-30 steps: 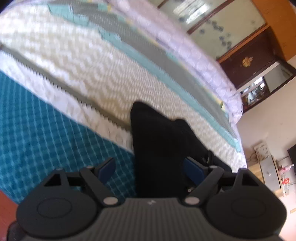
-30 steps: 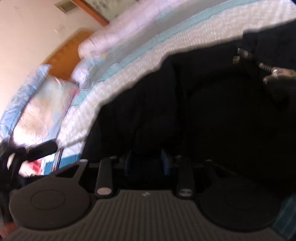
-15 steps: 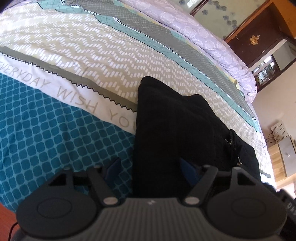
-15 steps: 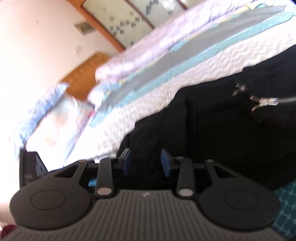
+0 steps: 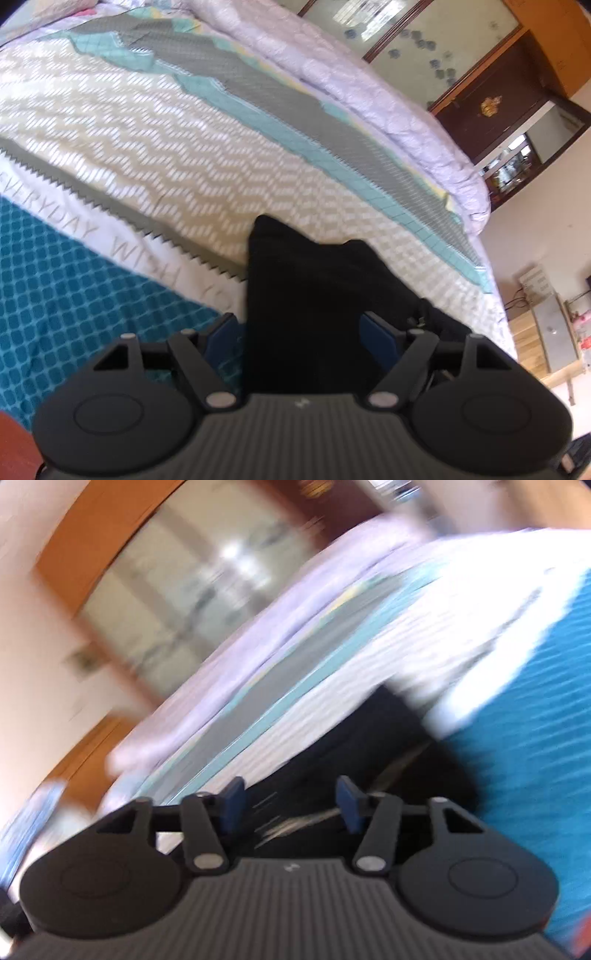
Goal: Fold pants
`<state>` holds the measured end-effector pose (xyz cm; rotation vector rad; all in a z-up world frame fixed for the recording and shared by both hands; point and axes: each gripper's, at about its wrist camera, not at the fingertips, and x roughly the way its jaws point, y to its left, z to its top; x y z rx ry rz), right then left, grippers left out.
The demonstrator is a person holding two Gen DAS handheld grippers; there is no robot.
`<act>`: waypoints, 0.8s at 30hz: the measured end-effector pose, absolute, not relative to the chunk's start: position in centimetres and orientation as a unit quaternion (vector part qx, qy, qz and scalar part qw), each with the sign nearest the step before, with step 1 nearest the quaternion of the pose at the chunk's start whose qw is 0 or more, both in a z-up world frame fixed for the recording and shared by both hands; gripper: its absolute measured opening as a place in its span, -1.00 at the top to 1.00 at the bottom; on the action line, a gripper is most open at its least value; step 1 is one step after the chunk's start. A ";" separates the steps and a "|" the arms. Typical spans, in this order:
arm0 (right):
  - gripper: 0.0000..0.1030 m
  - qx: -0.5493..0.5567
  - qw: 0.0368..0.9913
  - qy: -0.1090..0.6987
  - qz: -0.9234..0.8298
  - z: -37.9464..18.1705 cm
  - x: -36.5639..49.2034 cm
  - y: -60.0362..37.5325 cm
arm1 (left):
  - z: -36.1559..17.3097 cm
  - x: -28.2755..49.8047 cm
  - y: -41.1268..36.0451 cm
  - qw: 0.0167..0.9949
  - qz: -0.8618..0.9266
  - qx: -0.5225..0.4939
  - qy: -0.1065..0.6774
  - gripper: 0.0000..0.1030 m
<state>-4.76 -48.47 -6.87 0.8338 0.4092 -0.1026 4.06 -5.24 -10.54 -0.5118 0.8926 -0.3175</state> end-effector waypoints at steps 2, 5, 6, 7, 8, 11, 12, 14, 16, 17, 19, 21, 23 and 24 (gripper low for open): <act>-0.28 0.417 0.882 0.196 -0.098 -8.1 -5.6 -51.3 | -10.3 4.4 -6.2 0.854 -0.163 -0.250 0.426 -0.45; -0.29 0.441 0.864 0.210 -0.123 -10.2 -5.7 -53.6 | -10.6 4.9 -8.7 0.845 -0.183 -0.244 0.440 -0.45; -0.29 0.452 0.858 0.215 -0.120 -11.0 -5.6 -53.9 | -10.8 4.9 -9.7 0.845 -0.186 -0.232 0.444 -0.45; -0.28 0.461 0.851 0.221 -0.120 -11.7 -5.0 -53.6 | -10.9 4.9 -10.9 0.848 -0.185 -0.214 0.449 -0.45; -0.27 0.467 0.846 0.227 -0.123 -12.4 -4.9 -53.4 | -11.1 4.9 -11.9 0.853 -0.178 -0.192 0.451 -0.45; -0.35 0.429 0.868 0.220 -0.122 -12.1 -5.0 -52.5 | -11.5 4.9 -14.3 0.870 -0.150 -0.120 0.453 -0.45; -0.37 0.409 0.877 0.220 -0.124 -11.6 -4.9 -52.0 | -11.5 4.8 -14.8 0.873 -0.144 -0.104 0.454 -0.45; -0.36 0.379 0.888 0.226 -0.128 -11.2 -4.8 -51.4 | -11.4 4.4 -15.5 0.878 -0.137 -0.081 0.452 -0.45; -0.36 0.371 0.892 0.222 -0.134 -10.9 -5.0 -51.1 | -11.1 3.7 -15.8 0.884 -0.131 -0.060 0.445 -0.46; -0.36 0.365 0.895 0.213 -0.140 -10.9 -4.8 -50.5 | -10.9 3.3 -15.9 0.887 -0.124 -0.046 0.442 -0.48; -0.36 0.338 0.906 0.203 -0.150 -10.1 -5.0 -49.5 | -10.6 2.5 -15.7 0.892 -0.114 -0.029 0.437 -0.49; -0.36 0.316 0.916 0.200 -0.145 -9.3 -4.9 -48.1 | -10.5 1.8 -15.4 0.894 -0.108 -0.023 0.434 -0.50; -0.36 0.300 0.923 0.203 -0.129 -8.7 -4.5 -46.5 | -10.4 1.1 -14.9 0.896 -0.101 -0.023 0.433 -0.50; -0.37 0.293 0.926 0.206 -0.117 -8.5 -4.3 -45.7 | -10.3 0.9 -14.7 0.896 -0.098 -0.023 0.433 -0.50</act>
